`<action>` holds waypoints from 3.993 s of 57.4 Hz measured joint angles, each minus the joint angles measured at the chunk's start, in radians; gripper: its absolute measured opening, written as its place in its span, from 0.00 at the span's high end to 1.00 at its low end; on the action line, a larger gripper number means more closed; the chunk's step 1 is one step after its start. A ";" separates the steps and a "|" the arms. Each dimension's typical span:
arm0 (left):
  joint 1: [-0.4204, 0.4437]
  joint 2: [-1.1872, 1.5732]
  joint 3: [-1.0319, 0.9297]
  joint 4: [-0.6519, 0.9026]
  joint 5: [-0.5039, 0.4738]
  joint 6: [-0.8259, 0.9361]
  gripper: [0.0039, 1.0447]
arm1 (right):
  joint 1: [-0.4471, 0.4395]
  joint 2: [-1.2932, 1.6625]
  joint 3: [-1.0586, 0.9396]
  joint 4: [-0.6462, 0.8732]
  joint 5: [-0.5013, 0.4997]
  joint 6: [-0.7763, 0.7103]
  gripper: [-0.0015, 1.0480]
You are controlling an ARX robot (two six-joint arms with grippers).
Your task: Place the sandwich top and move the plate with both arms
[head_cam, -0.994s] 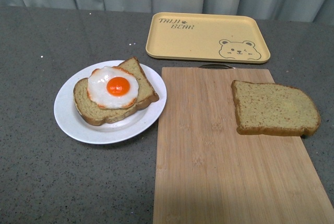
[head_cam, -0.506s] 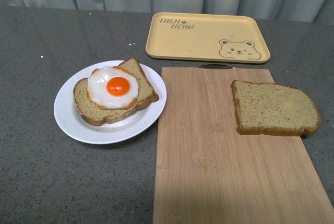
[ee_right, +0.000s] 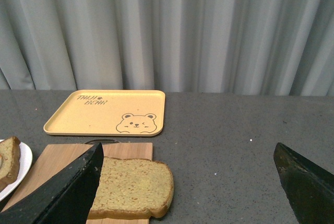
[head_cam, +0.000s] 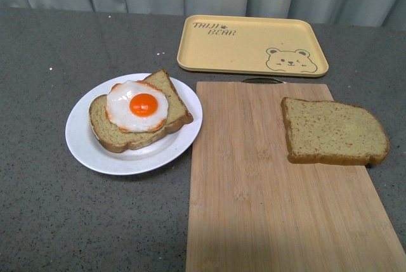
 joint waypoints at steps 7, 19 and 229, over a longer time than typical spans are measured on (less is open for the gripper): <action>0.000 0.000 0.000 0.000 0.001 0.000 0.06 | 0.052 0.035 0.002 0.021 0.180 -0.079 0.09; 0.000 0.000 0.000 0.000 0.000 0.001 0.06 | 0.000 0.459 0.042 0.138 0.370 -0.277 0.09; 0.000 0.000 0.000 -0.001 0.000 0.001 0.06 | 0.232 1.880 0.955 0.492 -0.425 0.375 0.10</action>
